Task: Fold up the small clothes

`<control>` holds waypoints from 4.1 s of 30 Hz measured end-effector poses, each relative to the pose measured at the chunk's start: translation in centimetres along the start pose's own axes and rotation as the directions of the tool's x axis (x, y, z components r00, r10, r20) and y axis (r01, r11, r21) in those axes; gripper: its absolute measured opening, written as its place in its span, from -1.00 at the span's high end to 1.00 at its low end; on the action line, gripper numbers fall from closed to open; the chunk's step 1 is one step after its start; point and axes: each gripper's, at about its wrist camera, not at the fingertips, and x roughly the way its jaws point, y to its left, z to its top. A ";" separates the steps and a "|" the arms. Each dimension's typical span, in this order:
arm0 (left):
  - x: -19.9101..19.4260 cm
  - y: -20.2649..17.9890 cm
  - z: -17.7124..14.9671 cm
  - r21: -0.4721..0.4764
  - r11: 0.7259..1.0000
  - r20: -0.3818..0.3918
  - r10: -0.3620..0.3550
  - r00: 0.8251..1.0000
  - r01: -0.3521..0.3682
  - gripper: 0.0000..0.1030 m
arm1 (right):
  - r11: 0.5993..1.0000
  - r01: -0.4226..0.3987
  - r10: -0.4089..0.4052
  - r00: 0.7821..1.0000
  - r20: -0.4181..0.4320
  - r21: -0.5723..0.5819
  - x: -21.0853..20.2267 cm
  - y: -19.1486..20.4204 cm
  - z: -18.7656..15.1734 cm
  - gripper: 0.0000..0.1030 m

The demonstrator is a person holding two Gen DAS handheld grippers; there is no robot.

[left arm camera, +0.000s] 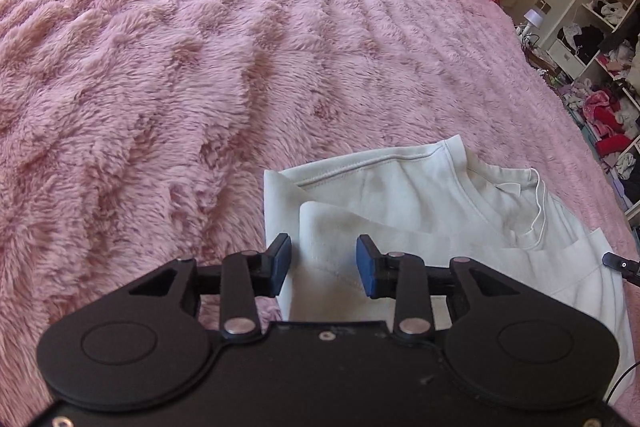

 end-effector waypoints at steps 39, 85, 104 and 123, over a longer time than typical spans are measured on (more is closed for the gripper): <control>-9.8 4.2 -9.8 -0.226 0.970 0.020 -0.089 0.996 0.091 -0.21 | 0.997 -0.030 0.032 0.999 -0.024 0.076 -12.2 -2.3 -10.1 0.13; -7.1 -6.4 -13.7 0.021 0.984 -0.099 -0.175 0.980 0.178 0.15 | 0.982 -0.159 0.158 0.987 -0.026 -0.104 -7.8 11.6 -15.5 0.46; -9.6 0.8 -15.1 -0.120 0.978 -0.092 -0.179 0.980 0.168 -0.09 | 0.996 0.079 -0.074 0.983 0.171 -0.027 -8.2 2.9 -5.6 0.23; -10.2 -0.2 -12.9 -0.134 0.972 -0.093 -0.204 0.974 0.191 -0.10 | 0.974 0.199 -0.216 0.957 0.192 0.108 -3.7 1.0 -3.1 0.39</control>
